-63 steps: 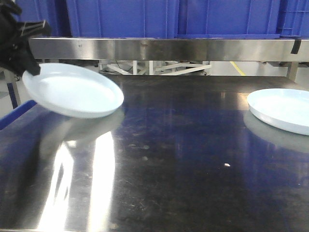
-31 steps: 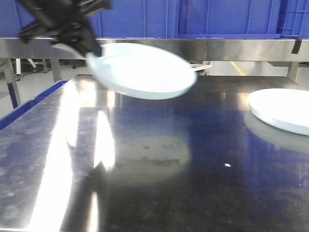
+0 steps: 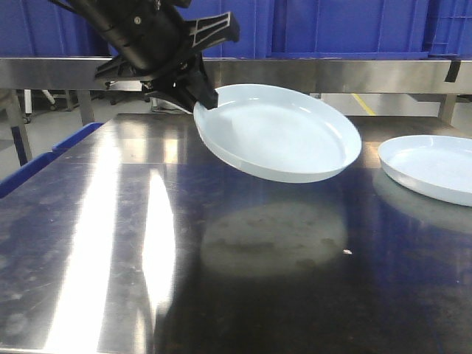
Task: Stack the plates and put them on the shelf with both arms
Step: 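Lift the plate with the left gripper and lower it at table center, then open the left gripper and withdraw it from the plate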
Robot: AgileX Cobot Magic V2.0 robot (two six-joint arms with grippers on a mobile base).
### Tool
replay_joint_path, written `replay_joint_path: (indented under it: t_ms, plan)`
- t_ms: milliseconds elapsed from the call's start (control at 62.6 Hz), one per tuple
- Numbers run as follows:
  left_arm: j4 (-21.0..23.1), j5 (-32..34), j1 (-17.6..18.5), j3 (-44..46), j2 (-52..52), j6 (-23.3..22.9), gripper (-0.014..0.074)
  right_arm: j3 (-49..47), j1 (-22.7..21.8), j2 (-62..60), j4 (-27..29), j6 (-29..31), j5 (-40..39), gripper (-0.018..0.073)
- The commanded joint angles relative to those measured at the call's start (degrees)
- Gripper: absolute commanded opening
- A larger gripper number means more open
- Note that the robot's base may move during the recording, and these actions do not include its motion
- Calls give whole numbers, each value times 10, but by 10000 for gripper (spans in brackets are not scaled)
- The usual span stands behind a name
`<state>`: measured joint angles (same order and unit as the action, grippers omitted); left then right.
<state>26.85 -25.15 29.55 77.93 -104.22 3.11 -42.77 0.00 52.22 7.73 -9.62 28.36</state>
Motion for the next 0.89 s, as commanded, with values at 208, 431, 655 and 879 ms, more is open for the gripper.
replay_joint_path:
  t_ms: [208,431,655,879]
  plan:
    - [9,41,4,20,17,0,304,-21,0,-3,2,4,-38,530]
    - [3,50,4,20,18,0,458,-21,0,-3,2,4,-38,530]
    - [3,47,-10,30,47,0,435,-21,0,-3,2,4,-34,530]
    - [1,25,-44,52,102,0,78,-21,0,6,2,4,-34,530]
